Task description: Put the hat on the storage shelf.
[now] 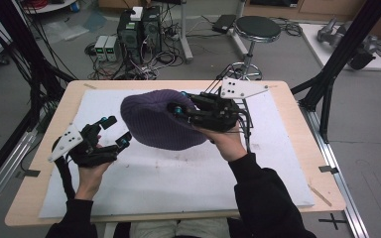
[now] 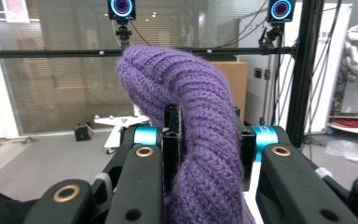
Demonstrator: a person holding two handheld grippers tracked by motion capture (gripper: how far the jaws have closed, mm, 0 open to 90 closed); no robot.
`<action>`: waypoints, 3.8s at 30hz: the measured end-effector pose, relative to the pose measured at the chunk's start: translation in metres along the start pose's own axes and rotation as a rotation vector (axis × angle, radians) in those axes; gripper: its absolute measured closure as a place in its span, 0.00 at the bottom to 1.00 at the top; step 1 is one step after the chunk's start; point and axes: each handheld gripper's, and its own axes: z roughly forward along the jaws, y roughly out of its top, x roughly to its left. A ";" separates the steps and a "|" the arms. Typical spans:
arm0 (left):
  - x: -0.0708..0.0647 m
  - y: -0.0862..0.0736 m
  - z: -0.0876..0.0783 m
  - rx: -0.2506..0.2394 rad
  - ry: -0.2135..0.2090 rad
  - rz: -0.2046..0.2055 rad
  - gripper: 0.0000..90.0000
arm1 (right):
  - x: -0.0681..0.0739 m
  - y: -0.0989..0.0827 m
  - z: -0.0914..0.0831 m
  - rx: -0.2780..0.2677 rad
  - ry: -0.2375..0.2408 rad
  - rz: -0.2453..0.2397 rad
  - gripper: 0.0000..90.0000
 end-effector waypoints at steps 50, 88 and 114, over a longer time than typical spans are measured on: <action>-0.030 0.037 0.167 0.082 -0.122 0.065 0.93 | -0.082 0.042 -0.111 0.013 -0.292 0.002 0.84; -0.014 0.041 0.274 0.013 -0.087 0.001 0.93 | -0.157 0.078 -0.143 0.028 -0.530 -0.100 0.84; -0.021 -0.016 0.273 0.064 -0.086 -0.104 0.93 | -0.168 0.042 -0.140 0.141 -0.559 0.000 0.84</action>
